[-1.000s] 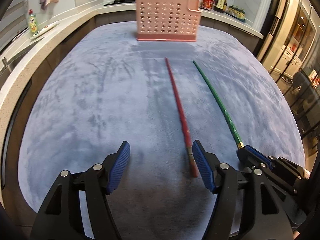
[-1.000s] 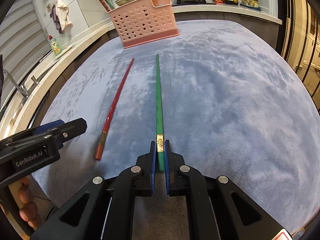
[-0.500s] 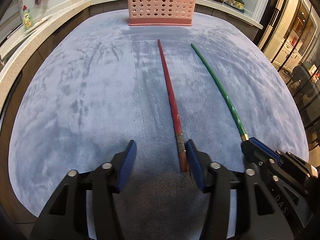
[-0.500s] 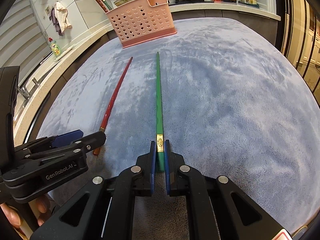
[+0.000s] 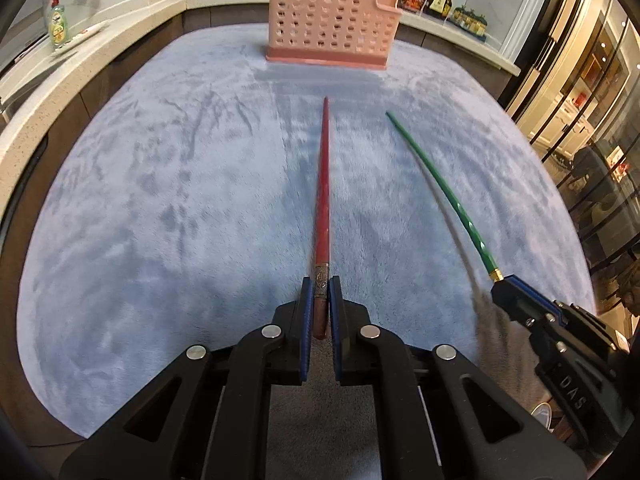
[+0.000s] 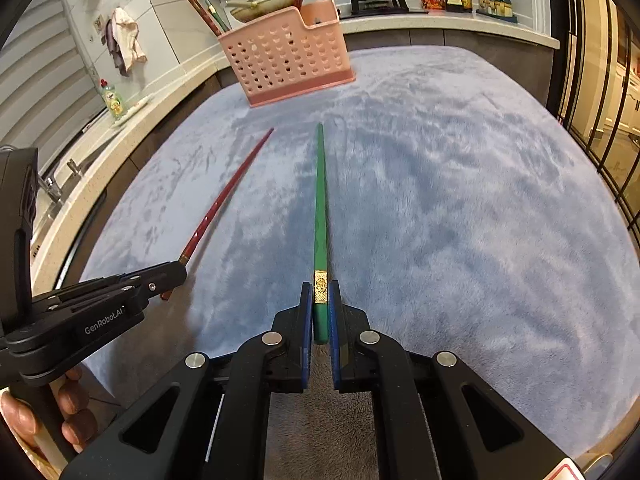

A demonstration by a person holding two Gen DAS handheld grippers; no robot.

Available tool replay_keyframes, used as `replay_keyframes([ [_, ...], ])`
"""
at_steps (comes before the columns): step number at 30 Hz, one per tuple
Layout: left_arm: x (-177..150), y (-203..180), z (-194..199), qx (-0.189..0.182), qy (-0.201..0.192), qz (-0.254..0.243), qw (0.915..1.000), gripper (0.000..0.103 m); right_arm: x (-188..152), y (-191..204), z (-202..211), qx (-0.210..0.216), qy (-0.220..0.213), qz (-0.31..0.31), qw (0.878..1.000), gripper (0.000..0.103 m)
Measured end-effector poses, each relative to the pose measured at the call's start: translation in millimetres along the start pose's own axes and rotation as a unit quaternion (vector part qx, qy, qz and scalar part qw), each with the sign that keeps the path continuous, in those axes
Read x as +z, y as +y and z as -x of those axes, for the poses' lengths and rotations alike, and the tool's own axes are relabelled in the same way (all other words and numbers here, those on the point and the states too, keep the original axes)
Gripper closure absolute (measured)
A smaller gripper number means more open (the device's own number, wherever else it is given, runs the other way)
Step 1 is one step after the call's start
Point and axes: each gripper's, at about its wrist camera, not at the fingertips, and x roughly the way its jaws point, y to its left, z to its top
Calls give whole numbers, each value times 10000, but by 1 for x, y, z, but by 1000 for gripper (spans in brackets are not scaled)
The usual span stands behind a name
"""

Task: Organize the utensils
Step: 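Grasp the green chopstick with the right gripper while the left gripper grasps the red chopstick, then lift the last chopsticks with both grippers and lower them into the basket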

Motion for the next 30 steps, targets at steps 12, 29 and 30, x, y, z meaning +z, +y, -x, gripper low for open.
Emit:
replay_keyframes([
  [12, 41, 6, 64, -54, -789, 107, 9968, 96, 60, 6, 55, 108, -833, -27, 9965, 96],
  [29, 99, 23, 131, -123, -1755, 254, 9841, 96, 127, 5, 97, 205, -1680, -126, 9855, 96],
  [30, 102, 24, 132, -123, -1786, 262, 9835, 96, 129, 5, 98, 206, -1700, -119, 9851, 96],
])
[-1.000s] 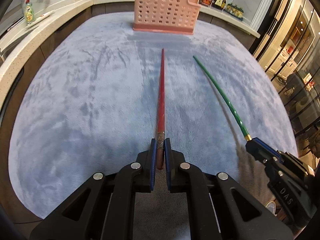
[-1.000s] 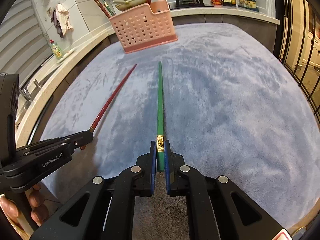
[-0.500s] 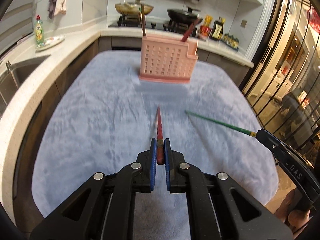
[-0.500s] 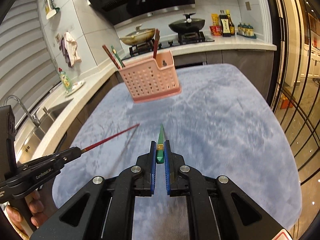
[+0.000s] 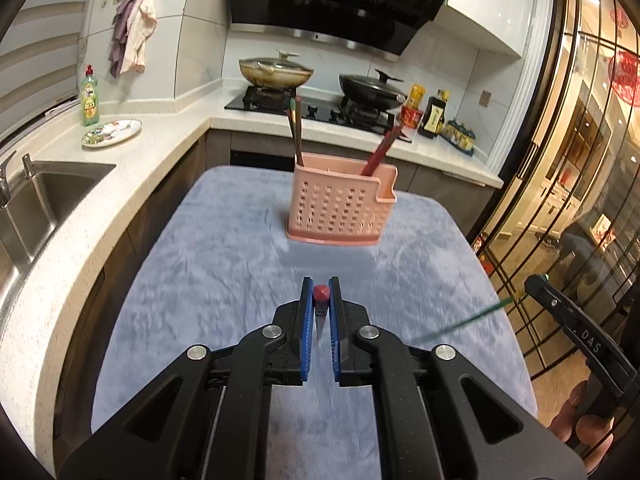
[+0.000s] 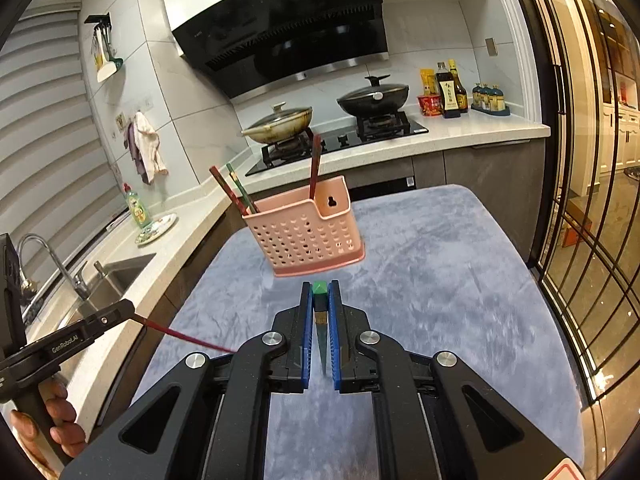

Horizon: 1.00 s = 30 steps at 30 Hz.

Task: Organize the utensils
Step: 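Lift the last chopsticks with both grippers and lower them into the basket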

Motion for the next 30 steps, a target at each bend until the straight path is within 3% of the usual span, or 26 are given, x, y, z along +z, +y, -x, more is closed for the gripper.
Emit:
replay_keyframes([
  [19, 50, 2, 2, -68, -479, 130, 9987, 96, 26, 9, -17, 210, -117, -63, 9997, 96],
  [30, 120, 0, -12, -163, -950, 272, 9950, 96, 99, 11, -40, 537, -583, -294, 9964, 96],
])
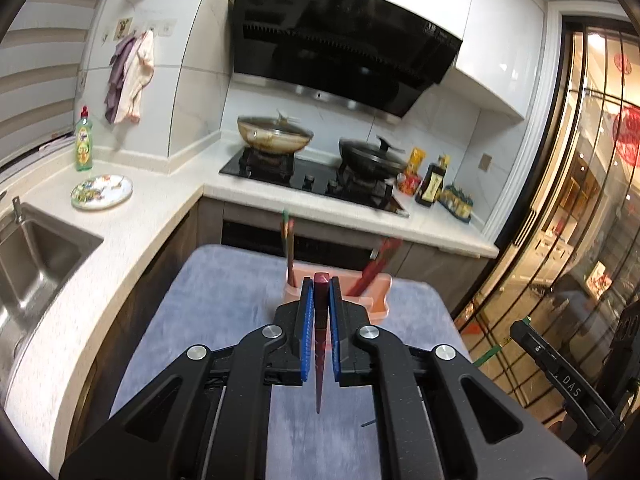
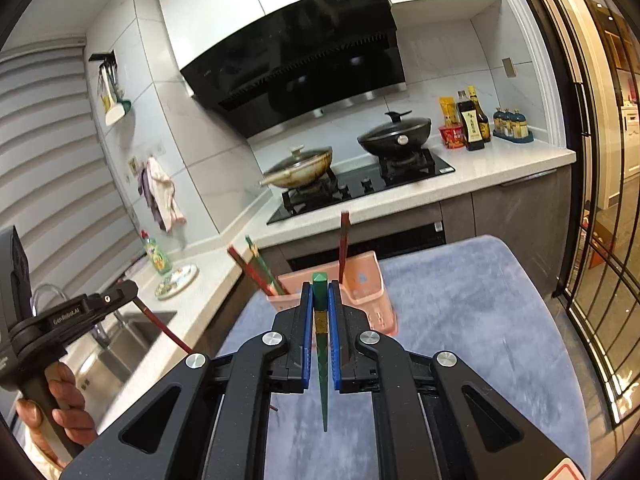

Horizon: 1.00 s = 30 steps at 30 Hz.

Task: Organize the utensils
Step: 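Lift the last chopsticks with both grippers and lower them into the basket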

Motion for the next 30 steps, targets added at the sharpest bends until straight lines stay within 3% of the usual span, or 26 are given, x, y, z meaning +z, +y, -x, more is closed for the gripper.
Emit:
replay_keyframes([
  [9, 68, -8, -37, 109, -595, -32, 9982, 96, 78, 4, -49, 149, -572, -219, 9980, 96],
  [14, 91, -9, -66, 176, -737, -42, 9971, 96, 106, 4, -81, 71, -755, -205, 9969, 96],
  [20, 97, -9, -98, 321, -744, -130, 9966, 96, 111, -7, -117, -26, -675, -286, 9973, 96],
  [30, 68, 1, -147, 370, -301, -100, 9988, 96, 72, -27, -168, -142, -113, -352, 9992, 96],
])
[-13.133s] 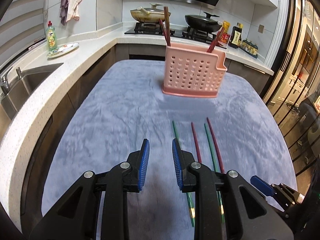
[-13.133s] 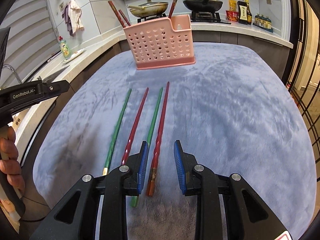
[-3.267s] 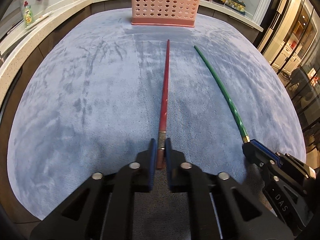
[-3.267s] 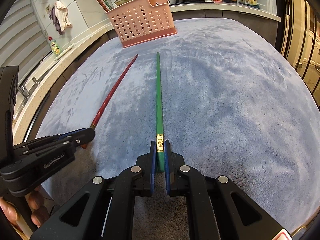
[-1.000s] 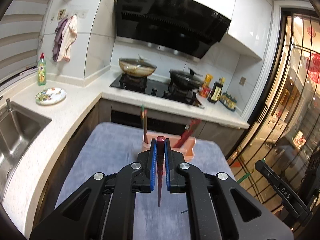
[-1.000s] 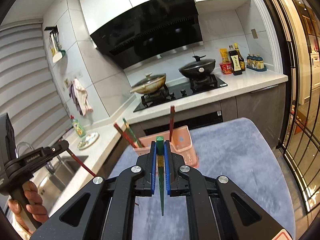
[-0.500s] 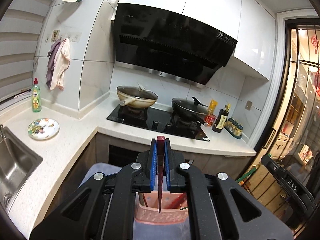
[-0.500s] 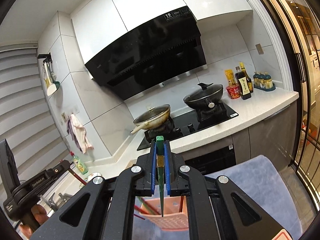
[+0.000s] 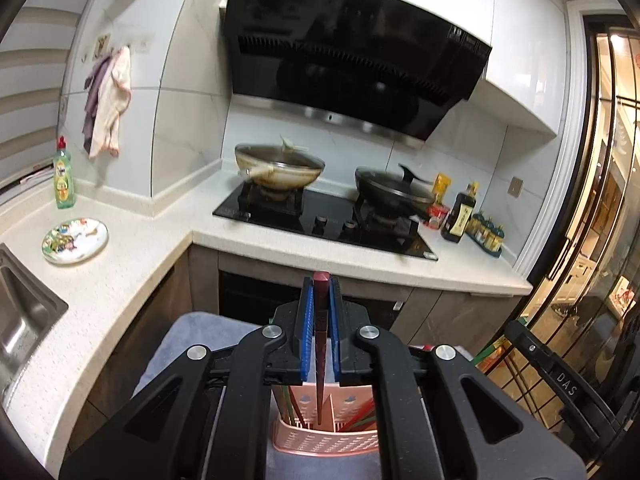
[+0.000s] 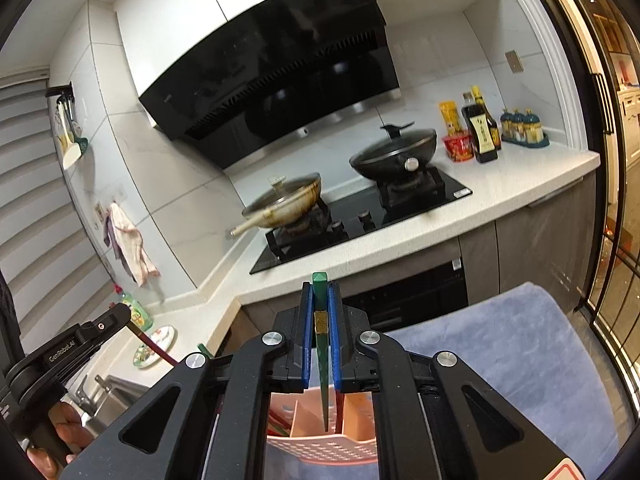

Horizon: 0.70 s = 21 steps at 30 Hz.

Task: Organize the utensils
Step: 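Lift the last chopsticks with both grippers and lower them into the basket, then open both grippers to release the chopsticks in the basket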

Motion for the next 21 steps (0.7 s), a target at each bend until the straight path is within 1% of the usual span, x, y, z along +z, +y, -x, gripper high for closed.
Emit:
replay_keyframes([
  [6, -14, 4, -18, 15, 191, 73, 9998, 96, -19, -6, -17, -51, 229, -20, 9997, 96],
  [12, -21, 6, -24, 55, 254, 103, 9996, 95, -29, -9, -29, -110, 410, -10, 9991, 96],
  [13, -22, 7, -24, 81, 248, 103, 9996, 95, -30, -10, -29, -101, 416, -21, 9991, 93],
  [15, -23, 7, -23, 114, 224, 96, 9996, 95, -29, -10, -26, -98, 378, -22, 9992, 90],
  [21, -24, 12, -15, 128, 262, 147, 9995, 93, -27, -3, -11, -79, 292, 120, 9995, 89],
])
